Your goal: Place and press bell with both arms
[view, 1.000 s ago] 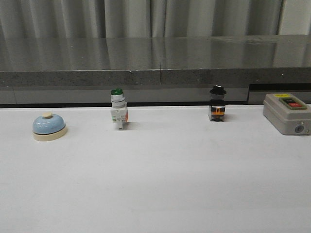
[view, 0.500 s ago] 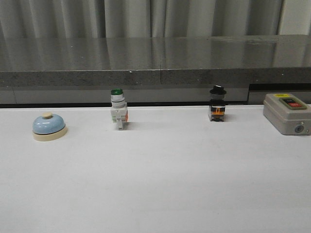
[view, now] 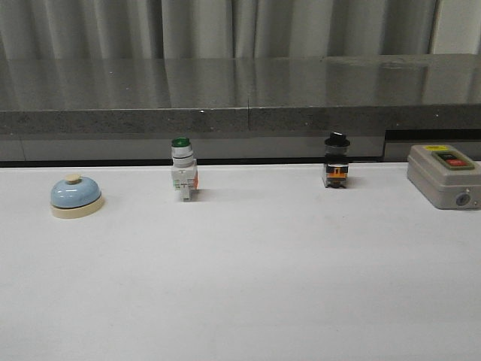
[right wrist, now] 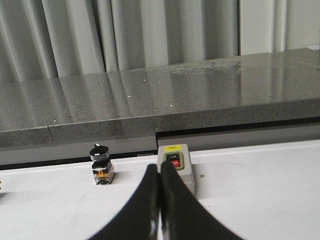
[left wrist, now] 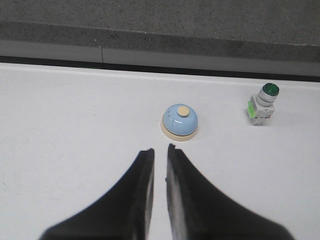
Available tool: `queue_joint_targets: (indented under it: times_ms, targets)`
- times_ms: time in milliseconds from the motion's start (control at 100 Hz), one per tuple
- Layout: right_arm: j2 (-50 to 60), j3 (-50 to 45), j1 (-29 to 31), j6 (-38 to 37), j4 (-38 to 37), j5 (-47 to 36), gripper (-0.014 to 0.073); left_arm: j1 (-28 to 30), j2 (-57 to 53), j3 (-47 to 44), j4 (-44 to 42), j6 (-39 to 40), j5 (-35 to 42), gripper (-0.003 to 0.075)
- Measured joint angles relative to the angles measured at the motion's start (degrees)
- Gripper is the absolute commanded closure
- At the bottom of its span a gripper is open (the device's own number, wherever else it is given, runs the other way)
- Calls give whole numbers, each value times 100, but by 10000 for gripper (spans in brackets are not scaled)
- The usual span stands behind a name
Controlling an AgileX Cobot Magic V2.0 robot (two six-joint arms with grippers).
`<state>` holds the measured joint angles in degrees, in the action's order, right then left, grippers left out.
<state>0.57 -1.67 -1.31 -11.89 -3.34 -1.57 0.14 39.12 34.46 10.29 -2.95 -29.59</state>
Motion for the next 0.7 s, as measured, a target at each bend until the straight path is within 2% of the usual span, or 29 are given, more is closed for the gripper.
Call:
queue_joint_targets:
  times_ms: [110,190,510,700]
  targets:
    - [0,0,0,0,0,0,658,0,0,0,0,0,-54,254]
    - [0,0,0,0,0,0,658,0,0,0,0,-10,-104,167]
    - [0,0,0,10,0,0,658,0,41,49,33,-10,-168,171]
    - [0,0,0,10,0,0,658,0,626,523,42,-10,-376,174]
